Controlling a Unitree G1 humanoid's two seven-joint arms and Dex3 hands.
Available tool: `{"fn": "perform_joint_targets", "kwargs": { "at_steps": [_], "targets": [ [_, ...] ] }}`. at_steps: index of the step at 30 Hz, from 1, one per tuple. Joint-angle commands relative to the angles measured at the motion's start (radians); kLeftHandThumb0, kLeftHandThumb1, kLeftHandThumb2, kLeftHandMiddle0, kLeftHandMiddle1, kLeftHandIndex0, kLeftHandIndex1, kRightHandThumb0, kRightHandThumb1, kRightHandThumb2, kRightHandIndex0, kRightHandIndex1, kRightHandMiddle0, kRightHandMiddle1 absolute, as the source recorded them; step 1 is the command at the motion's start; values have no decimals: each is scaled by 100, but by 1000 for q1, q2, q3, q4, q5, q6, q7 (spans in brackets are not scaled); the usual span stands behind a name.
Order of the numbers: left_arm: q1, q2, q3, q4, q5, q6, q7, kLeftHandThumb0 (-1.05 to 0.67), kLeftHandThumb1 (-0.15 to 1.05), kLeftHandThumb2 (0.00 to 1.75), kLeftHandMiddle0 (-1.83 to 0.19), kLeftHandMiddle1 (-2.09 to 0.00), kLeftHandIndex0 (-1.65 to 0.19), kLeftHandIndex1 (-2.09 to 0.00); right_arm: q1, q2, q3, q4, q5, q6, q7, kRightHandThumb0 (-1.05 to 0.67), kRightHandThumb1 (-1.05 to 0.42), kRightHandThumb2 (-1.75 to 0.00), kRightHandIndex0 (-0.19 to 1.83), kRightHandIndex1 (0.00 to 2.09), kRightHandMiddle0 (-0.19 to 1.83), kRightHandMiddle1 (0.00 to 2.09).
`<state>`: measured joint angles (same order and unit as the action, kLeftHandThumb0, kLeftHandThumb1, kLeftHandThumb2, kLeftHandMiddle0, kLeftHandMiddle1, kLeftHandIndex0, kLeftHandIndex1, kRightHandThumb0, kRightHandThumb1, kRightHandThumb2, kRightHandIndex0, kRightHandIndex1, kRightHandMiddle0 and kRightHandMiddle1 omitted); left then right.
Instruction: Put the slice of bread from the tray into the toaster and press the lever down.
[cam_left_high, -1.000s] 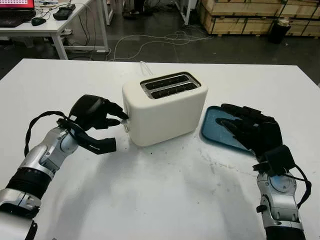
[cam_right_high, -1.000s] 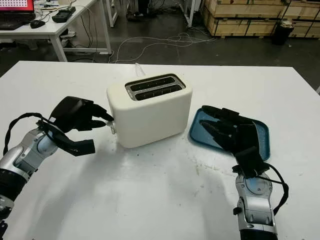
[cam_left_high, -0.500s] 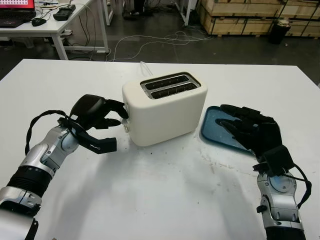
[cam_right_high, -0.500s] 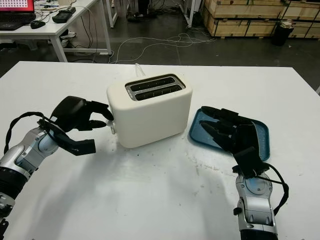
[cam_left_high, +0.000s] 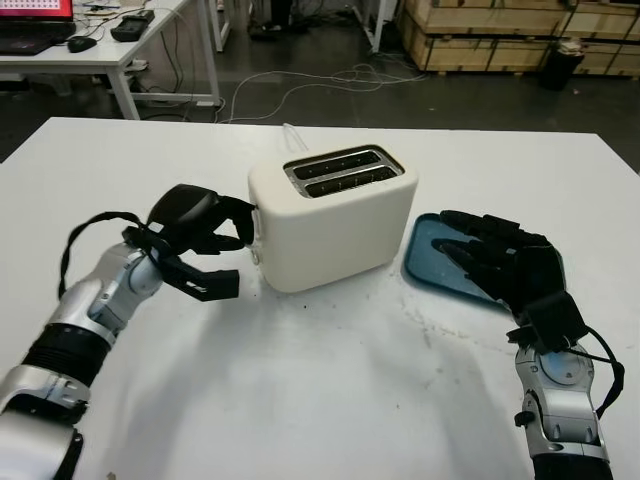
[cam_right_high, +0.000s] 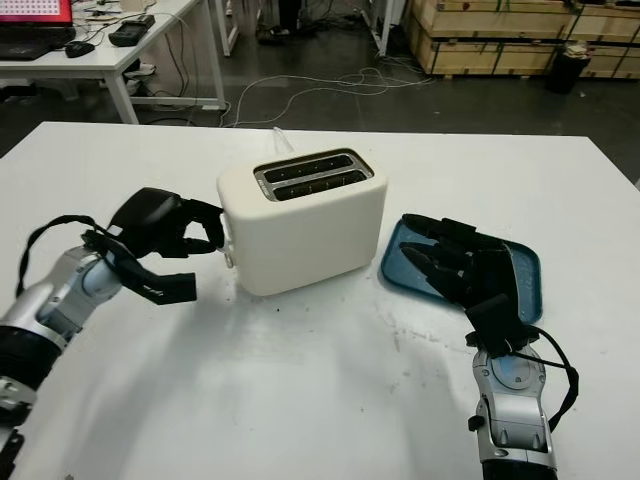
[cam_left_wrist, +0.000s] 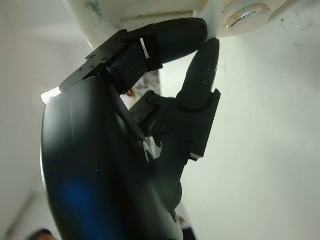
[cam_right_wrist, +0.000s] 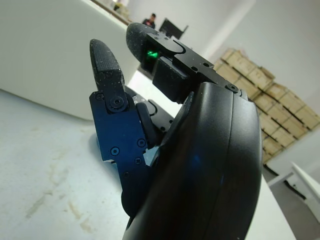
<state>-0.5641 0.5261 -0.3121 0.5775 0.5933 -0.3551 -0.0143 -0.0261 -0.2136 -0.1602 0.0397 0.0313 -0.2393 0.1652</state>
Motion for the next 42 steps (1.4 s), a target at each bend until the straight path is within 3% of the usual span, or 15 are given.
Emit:
{"fn": "perform_joint_targets", "kwargs": {
  "at_steps": [1, 2, 4, 8, 11, 24, 31, 34, 36, 39, 42],
  "targets": [
    [1, -283, -140, 180, 19, 5, -18, -45, 92, 46, -92, -133, -88, -107, 1, -13, -4, 6, 4, 6, 1, -39, -84, 0, 113, 1, 99, 0],
    [3, -311, -160, 227, 30, -1, -4, -43, 92, 45, -96, -122, -92, -94, 2, -15, -5, 5, 4, 5, 2, -39, -84, 0, 113, 1, 99, 0],
    [15, -344, -189, 272, 43, -5, 12, -45, 92, 48, -107, -120, -103, -88, 2, -18, -9, 2, 5, 2, 3, -39, -84, 0, 113, 0, 99, 0],
    [30, -363, -203, 297, 31, 29, 8, -40, 92, 42, -105, -128, -101, -88, 2, -23, -9, 7, 0, -11, 5, -40, -85, 0, 112, 0, 99, 0],
    [26, -352, -198, 313, 24, 11, 21, -34, 92, 39, -106, -118, -96, -75, 4, -22, -5, 3, -6, -7, 3, -40, -85, 0, 112, 0, 99, 0],
    [20, -323, -213, 316, 23, -1, 55, -43, 92, 48, -99, -115, -99, -72, 5, -16, -9, 5, 17, -1, 12, -38, -83, 0, 112, 0, 99, 0],
    [30, -301, -189, 289, -29, -6, 33, -42, 92, 47, -100, -132, -93, -94, 4, -18, -8, 9, -2, -14, 6, -38, -84, 0, 112, 0, 99, 0],
    [49, -258, -185, 215, -36, 2, 41, -44, 92, 47, -98, -138, -90, -108, 3, -16, -8, 10, -2, -20, 4, -39, -84, 0, 112, 0, 99, 0],
    [80, -209, -164, 107, -45, 20, 45, -47, 92, 46, -91, -137, -86, -109, 0, -16, -9, 5, -4, -19, 1, -38, -83, 0, 112, 0, 98, 0],
    [152, -129, -106, -96, -87, 57, 47, -53, 92, 41, -80, -149, -84, -109, -8, -16, -14, 12, -1, -30, 2, -38, -82, 0, 111, 0, 97, 0],
    [239, -45, -8, -324, -166, 97, 27, -50, 92, 26, -73, -144, -77, -105, -23, -30, -16, 18, -5, -23, 8, -43, -82, 0, 109, 0, 95, 0]
  ]
}}
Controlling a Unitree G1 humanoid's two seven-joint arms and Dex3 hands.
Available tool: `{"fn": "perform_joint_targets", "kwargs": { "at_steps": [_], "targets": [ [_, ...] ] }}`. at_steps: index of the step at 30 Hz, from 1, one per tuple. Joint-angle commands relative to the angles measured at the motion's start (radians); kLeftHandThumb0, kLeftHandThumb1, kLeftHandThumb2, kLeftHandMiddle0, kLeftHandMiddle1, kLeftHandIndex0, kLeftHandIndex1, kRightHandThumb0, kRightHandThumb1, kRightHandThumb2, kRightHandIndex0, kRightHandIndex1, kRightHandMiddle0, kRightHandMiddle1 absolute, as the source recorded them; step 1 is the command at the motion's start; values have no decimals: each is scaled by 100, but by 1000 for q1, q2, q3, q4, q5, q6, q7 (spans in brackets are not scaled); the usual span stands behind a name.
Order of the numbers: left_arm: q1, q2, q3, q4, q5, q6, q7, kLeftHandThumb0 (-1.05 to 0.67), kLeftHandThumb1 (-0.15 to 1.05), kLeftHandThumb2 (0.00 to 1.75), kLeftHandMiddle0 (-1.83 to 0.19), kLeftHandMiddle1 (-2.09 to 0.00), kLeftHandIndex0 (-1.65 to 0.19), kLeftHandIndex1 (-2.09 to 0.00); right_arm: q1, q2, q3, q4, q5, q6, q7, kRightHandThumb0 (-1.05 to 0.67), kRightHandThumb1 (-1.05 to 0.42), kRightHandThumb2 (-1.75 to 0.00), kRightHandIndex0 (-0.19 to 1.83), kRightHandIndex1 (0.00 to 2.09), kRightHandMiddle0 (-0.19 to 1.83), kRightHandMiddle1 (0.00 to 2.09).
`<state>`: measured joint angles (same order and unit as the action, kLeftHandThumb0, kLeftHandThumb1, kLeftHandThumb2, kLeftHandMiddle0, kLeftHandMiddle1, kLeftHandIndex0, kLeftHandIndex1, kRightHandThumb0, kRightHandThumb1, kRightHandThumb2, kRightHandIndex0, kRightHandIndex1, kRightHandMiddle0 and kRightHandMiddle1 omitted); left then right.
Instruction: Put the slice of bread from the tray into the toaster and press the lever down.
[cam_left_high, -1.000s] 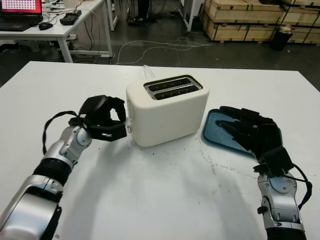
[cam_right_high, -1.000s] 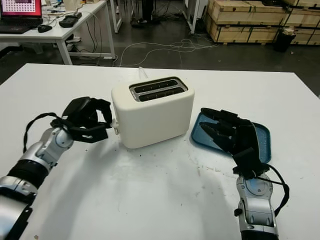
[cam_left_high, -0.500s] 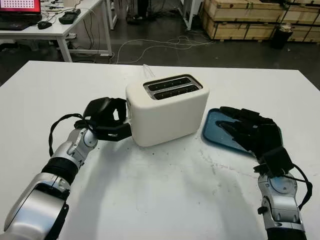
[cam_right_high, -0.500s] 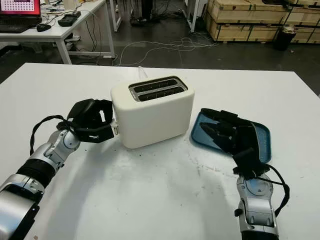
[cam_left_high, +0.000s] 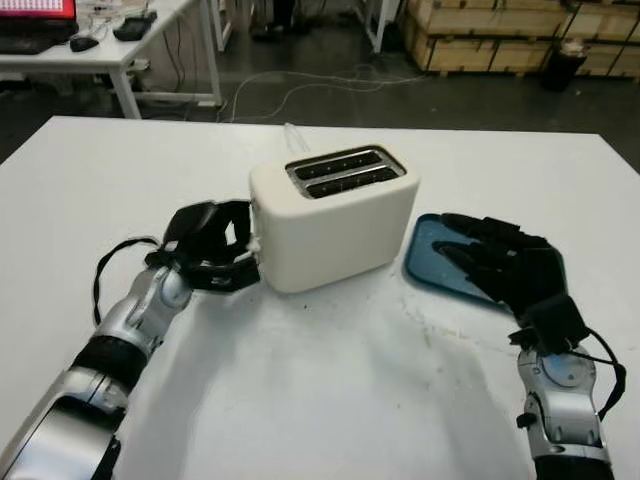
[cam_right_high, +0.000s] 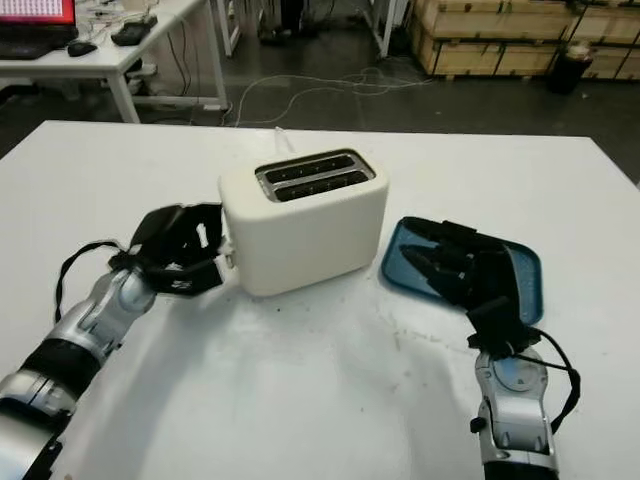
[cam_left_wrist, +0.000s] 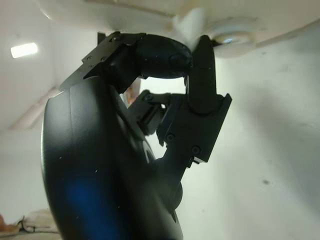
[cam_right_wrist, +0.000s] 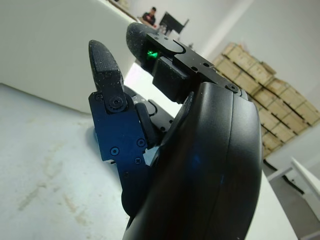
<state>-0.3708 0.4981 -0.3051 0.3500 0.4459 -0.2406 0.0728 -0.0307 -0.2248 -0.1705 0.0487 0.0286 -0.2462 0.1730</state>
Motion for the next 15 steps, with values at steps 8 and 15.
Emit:
{"fn": "perform_joint_targets", "kwargs": {
  "at_steps": [8, 15],
  "targets": [
    [192, 79, 275, -472, -89, 90, -131, -38, 87, 2, -69, -141, -69, -102, -90, -89, 4, 57, -20, 2, 26, -47, -82, 0, 104, 0, 90, 0],
    [182, 108, 358, -509, -65, 139, -168, -33, 86, 0, -71, -136, -70, -101, -175, -147, 9, 122, -28, 5, 52, -41, -80, 0, 104, 1, 89, 0]
  ]
}}
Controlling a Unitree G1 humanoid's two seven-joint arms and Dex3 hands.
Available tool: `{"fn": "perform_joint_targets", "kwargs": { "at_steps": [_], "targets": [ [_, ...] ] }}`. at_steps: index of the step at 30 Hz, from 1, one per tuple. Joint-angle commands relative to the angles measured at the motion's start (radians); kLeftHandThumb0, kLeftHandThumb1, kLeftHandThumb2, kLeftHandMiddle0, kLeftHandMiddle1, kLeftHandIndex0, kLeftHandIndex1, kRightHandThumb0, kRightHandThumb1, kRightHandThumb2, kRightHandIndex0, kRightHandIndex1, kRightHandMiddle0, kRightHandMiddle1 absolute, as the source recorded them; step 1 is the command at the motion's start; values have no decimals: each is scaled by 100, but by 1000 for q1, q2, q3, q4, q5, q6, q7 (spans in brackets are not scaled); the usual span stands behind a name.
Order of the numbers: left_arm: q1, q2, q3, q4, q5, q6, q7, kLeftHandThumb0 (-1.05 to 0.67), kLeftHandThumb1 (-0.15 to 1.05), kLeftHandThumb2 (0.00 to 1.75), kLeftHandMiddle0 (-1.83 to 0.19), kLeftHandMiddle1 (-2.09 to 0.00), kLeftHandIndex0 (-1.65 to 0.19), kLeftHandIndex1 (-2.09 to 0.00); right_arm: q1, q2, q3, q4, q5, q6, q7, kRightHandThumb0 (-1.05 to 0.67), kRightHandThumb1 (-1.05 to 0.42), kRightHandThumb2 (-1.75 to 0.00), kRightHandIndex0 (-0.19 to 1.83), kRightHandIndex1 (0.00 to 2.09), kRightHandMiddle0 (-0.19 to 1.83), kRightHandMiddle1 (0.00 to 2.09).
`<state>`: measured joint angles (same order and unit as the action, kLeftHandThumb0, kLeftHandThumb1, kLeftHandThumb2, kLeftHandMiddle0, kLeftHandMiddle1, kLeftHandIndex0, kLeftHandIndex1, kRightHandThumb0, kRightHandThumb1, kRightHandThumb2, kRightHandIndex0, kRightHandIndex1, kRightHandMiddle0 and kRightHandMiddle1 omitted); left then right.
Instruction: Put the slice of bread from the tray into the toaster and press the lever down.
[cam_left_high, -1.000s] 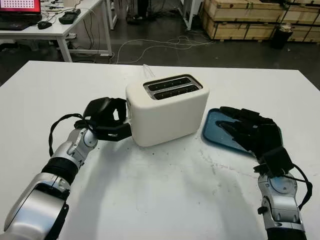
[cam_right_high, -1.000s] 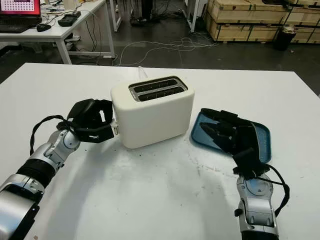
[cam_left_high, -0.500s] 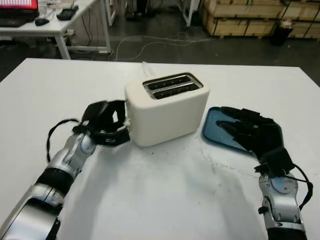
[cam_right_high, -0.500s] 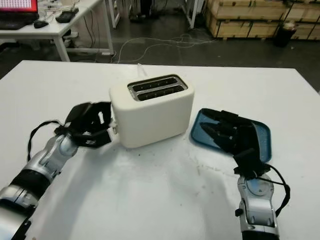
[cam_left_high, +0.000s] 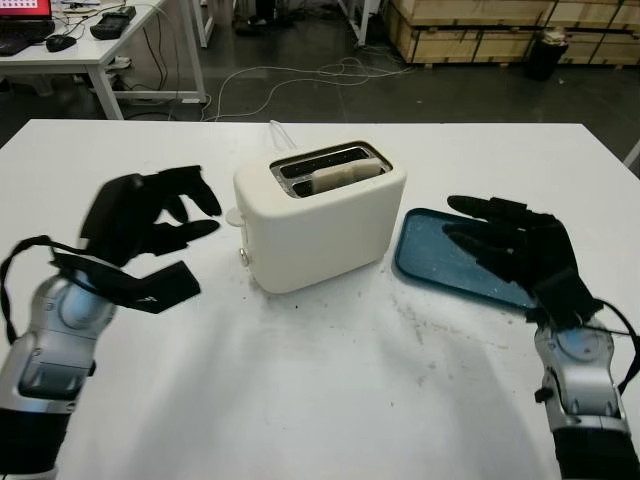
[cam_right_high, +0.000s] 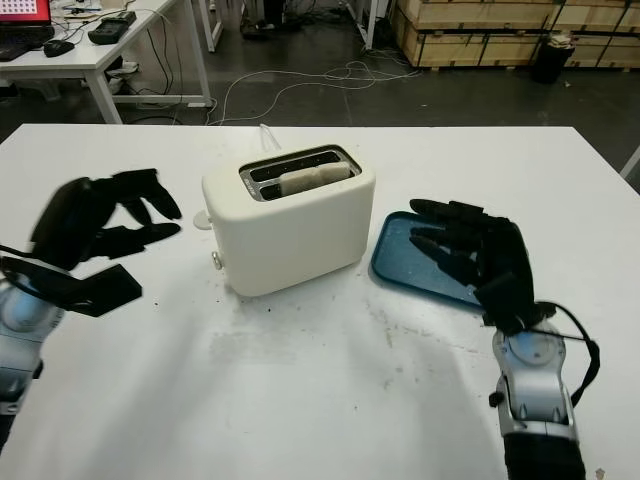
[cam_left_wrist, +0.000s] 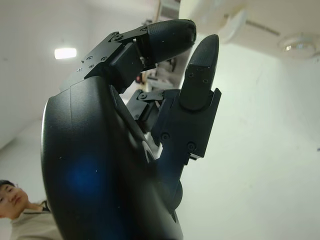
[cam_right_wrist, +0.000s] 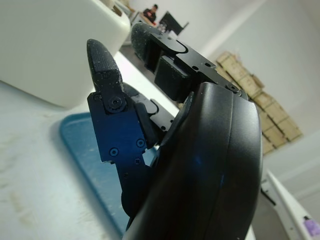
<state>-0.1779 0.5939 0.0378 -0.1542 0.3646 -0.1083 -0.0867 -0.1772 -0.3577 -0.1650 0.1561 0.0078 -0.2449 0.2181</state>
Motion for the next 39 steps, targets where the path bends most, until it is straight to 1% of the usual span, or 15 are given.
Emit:
{"fn": "perform_joint_targets", "kwargs": {
  "at_steps": [1, 5, 8, 12, 13, 14, 17, 19, 24, 25, 27, 31, 34, 39],
  "targets": [
    [-16, 15, 19, -2, 20, 9, -11, -31, 85, 0, -72, -135, -71, -99, -39, -19, 3, 24, -6, -1, 9, -38, -79, 0, 105, 1, 90, 0],
    [-28, 14, 19, 4, 34, 10, -7, -30, 83, 0, -74, -134, -74, -97, -59, -27, 3, 49, -1, -27, 14, -36, -79, 0, 106, 1, 91, 1],
    [-37, 7, 25, 11, 46, -10, 10, -28, 82, 0, -76, -134, -75, -95, -60, -30, 5, 57, -5, -33, 15, -38, -79, 0, 107, 1, 91, 1],
    [-56, -5, 28, 44, 37, -56, 33, -21, 83, 0, -81, -125, -84, -74, -56, -26, 6, 57, 1, -28, 18, -39, -78, 0, 108, 2, 92, 1],
    [-65, -6, 22, 61, 39, -72, 39, -20, 84, 0, -83, -121, -87, -69, -53, -24, 7, 56, 4, -27, 20, -39, -78, 0, 108, 2, 93, 1],
    [-75, -9, 14, 80, 43, -91, 45, -21, 83, 0, -86, -122, -93, -61, -49, -21, 9, 55, 4, -27, 22, -40, -78, 0, 108, 2, 93, 1],
    [-104, -13, -15, 134, 54, -143, 49, -23, 83, 0, -86, -135, -101, -50, -31, -9, 17, 39, 4, -17, 22, -40, -78, 0, 109, 2, 94, 1],
    [-124, -11, -37, 166, 68, -172, 45, -23, 83, 0, -86, -141, -103, -47, -21, -2, 26, 32, -1, -22, 16, -40, -78, 0, 108, 1, 94, 1],
    [-184, -3, -95, 259, 128, -263, 61, -25, 79, 0, -87, -158, -108, -44, 10, 5, 44, -6, -16, 4, 4, -42, -80, -1, 105, 0, 94, 0],
    [-193, -2, -102, 275, 137, -275, 62, -26, 78, 0, -88, -165, -110, -44, 13, 8, 44, -7, -16, 1, 2, -42, -80, -1, 106, 0, 94, 0],
    [-211, 0, -117, 304, 152, -292, 57, -27, 78, 0, -89, -172, -111, -44, 18, 19, 42, -2, -13, -18, -3, -41, -81, -1, 108, 2, 95, 1],
    [-235, -2, -136, 347, 168, -319, 57, -27, 76, 0, -94, -174, -113, -43, 28, 35, 43, -5, -14, -31, -12, -40, -84, -2, 116, 5, 101, 3],
    [-247, -2, -147, 368, 175, -327, 55, -26, 75, 0, -94, -175, -114, -43, 35, 40, 47, -17, -22, -26, -15, -40, -85, -1, 117, 5, 103, 3],
    [-262, 2, -159, 400, 206, -355, 95, -25, 75, 1, -96, -175, -115, -43, 40, 41, 51, -19, -23, -32, -11, -39, -86, -1, 117, 4, 103, 1]
  ]
}}
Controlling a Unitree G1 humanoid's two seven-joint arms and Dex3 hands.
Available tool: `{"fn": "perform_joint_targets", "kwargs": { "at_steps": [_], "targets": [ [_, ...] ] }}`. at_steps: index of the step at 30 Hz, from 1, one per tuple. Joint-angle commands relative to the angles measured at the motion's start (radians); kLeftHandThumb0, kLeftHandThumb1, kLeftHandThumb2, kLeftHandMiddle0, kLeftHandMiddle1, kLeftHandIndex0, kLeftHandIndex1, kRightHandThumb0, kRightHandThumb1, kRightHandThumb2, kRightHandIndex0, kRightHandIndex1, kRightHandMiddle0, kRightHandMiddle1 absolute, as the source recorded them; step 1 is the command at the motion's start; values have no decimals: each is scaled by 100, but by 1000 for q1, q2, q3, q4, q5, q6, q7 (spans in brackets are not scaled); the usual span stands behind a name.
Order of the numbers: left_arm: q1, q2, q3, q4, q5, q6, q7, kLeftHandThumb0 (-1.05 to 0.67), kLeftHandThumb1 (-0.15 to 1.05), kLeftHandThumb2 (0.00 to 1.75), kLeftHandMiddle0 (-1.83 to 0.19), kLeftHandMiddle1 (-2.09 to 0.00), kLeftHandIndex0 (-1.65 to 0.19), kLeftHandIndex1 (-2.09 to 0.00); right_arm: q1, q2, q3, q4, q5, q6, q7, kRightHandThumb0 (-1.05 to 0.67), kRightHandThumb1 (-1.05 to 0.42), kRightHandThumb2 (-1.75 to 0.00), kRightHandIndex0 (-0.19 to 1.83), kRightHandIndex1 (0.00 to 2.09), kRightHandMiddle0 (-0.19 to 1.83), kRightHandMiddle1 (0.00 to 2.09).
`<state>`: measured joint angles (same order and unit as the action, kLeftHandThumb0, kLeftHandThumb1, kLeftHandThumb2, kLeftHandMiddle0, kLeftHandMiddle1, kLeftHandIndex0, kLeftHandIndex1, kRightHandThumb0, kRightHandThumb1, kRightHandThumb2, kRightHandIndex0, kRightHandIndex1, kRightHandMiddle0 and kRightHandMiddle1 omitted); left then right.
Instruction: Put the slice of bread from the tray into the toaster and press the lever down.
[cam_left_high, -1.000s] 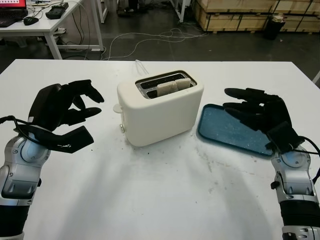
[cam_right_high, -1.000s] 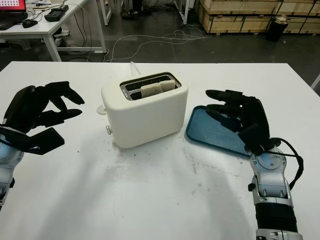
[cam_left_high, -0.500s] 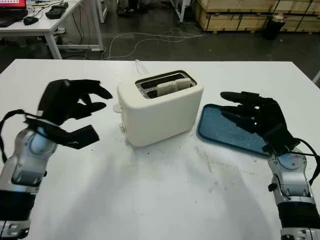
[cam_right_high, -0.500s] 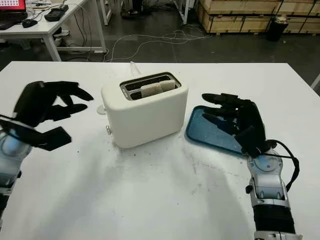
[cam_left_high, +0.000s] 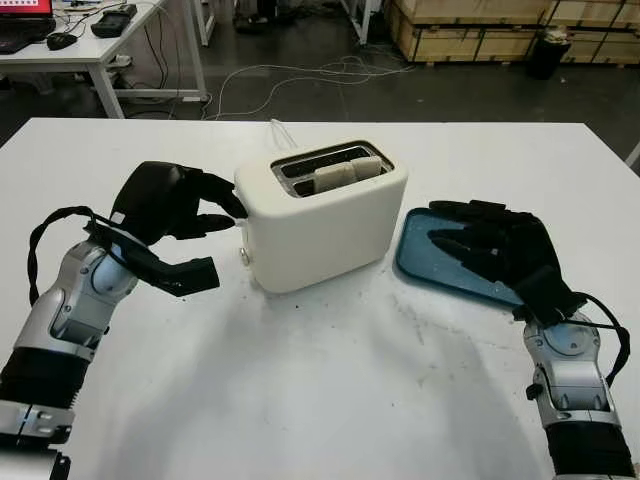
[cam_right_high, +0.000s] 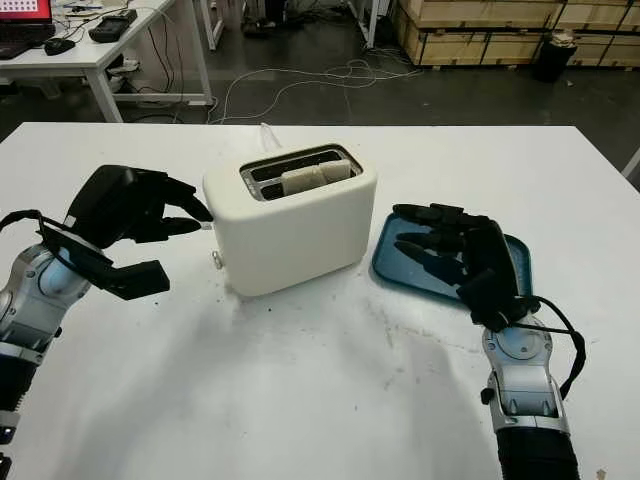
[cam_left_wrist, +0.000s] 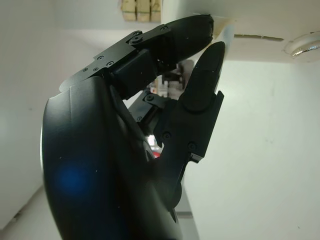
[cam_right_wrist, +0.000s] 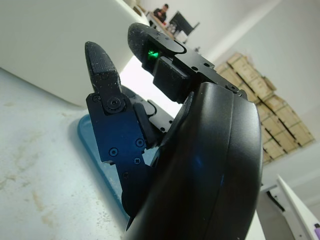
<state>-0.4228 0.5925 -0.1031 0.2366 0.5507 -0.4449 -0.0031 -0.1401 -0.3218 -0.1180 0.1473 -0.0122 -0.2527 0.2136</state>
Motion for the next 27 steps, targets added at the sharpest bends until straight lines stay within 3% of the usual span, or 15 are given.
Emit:
{"fn": "perform_joint_targets", "kwargs": {
  "at_steps": [1, 7, 16, 27],
  "targets": [
    [-18, 4, -18, 11, 30, -19, 19, -26, 76, 1, -96, -175, -115, -43, 3, 5, 4, -12, -3, -24, -7, -40, -86, -1, 117, 4, 103, 1],
    [-17, 0, -14, 2, 76, 26, 53, -28, 81, 4, -88, -174, -112, -44, 9, 10, 5, -27, 12, -5, -3, -40, -84, 0, 116, 2, 103, 1],
    [-15, -10, 4, -13, 74, 101, 69, -18, 85, 3, -76, -172, -103, -44, 13, 6, 7, -34, 8, 5, 2, -40, -84, 0, 116, 2, 102, 0],
    [-18, -1, -1, -1, 74, 120, 72, -19, 86, 1, -78, -164, -103, -43, 15, 4, 3, -34, 10, 2, 3, -40, -83, 0, 116, 1, 102, 0]
  ]
}}
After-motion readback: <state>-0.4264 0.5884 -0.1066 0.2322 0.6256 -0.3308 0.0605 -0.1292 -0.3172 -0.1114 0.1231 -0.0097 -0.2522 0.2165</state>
